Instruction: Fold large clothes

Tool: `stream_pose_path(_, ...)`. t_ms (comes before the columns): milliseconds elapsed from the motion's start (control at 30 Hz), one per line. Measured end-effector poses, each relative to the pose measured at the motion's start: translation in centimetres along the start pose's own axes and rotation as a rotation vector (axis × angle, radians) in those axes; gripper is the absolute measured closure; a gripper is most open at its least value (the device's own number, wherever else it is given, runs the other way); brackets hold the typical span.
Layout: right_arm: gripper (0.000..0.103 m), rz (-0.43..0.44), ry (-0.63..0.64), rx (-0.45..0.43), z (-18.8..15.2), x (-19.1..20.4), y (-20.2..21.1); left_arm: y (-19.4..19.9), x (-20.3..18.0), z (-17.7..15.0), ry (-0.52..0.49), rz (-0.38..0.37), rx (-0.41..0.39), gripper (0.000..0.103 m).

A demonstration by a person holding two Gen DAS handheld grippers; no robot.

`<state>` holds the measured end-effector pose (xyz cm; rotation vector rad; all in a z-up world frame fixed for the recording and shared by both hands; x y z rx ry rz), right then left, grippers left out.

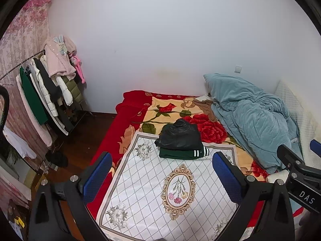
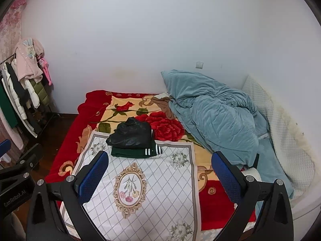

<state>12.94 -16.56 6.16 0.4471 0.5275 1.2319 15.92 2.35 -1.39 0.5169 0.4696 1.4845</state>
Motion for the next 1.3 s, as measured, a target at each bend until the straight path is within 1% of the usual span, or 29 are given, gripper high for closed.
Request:
stream_pose_path(667,0.0,0.019,-0.003,0.003,-0.06,0.1,0.17,0.39,-0.65,0.27,-0.003,-0.009,-0.002,0.001)
stream_pose_path(1300,0.0,0.019,-0.005,0.003,-0.21,0.19,0.33,0.6,-0.34,0.2,-0.003,-0.013,-0.003,0.001)
Point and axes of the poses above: each gripper's, at about its wrist camera, not at the fingertips, and y roughly against the way its jaws point, x to its left, z to its top, the point moved 8 cm from there along -y, roughly the way its jaws point, and after that the axes turned 5 degrees about -x, right-handed, at the moved point
